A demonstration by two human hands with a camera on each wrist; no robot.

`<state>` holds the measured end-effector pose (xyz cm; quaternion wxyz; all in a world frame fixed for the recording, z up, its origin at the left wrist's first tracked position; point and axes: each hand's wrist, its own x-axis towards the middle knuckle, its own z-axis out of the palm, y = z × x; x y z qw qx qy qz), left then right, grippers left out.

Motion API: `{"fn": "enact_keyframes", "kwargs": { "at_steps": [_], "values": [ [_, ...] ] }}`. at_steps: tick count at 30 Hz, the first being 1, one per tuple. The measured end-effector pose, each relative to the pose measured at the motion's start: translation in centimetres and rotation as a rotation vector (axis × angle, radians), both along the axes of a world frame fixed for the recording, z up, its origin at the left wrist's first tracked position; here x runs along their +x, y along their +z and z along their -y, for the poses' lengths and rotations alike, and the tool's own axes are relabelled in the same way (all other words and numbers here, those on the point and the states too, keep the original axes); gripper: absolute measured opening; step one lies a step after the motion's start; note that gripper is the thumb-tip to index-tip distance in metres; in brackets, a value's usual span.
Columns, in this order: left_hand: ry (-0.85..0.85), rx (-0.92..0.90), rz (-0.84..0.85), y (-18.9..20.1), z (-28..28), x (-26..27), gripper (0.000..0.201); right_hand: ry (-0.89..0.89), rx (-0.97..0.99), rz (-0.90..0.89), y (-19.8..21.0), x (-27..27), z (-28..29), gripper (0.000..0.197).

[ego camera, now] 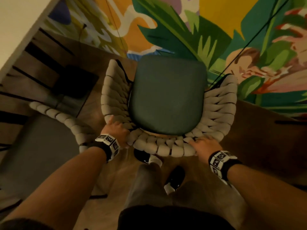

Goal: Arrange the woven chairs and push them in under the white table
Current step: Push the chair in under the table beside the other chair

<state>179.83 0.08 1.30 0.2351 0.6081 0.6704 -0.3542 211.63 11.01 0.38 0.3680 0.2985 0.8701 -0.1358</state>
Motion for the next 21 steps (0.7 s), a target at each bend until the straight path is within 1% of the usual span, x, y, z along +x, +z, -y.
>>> {"fn": "enact_keyframes", "kwargs": {
  "at_steps": [1,3,7,10,13,15,17,19,21],
  "values": [
    [-0.008,0.005,-0.005,-0.2,0.1,-0.2,0.074,0.038,0.023,0.019,0.2,-0.5,-1.6,0.052],
    [0.046,0.006,0.014,-0.2,0.2,-0.3,0.073,0.114,0.060,0.066,0.6,-2.0,-4.8,0.049],
    [0.269,0.013,0.101,0.3,-0.8,-0.5,0.067,0.248,0.131,0.127,1.9,-6.8,-11.0,0.047],
    [0.381,0.067,0.152,0.3,-1.3,-0.9,0.065,0.337,0.185,0.153,2.3,-10.8,-15.2,0.045],
    [0.447,0.147,0.210,0.3,-1.3,-1.9,0.059,0.389,0.209,0.156,2.3,-14.4,-18.2,0.047],
    [0.454,0.188,0.250,0.2,-1.1,-3.2,0.054,0.402,0.212,0.158,2.2,-17.2,-20.4,0.047],
    [0.472,0.225,0.279,0.0,-0.8,-4.6,0.055,0.422,0.207,0.144,2.1,-20.4,-22.2,0.047],
    [0.560,0.220,0.242,-0.1,-0.4,-5.6,0.061,0.470,0.195,0.126,1.8,-23.3,-23.6,0.044],
    [0.687,0.192,0.165,-0.5,-0.3,-6.3,0.063,0.512,0.186,0.084,1.5,-26.2,-24.9,0.044]
  ]
}}
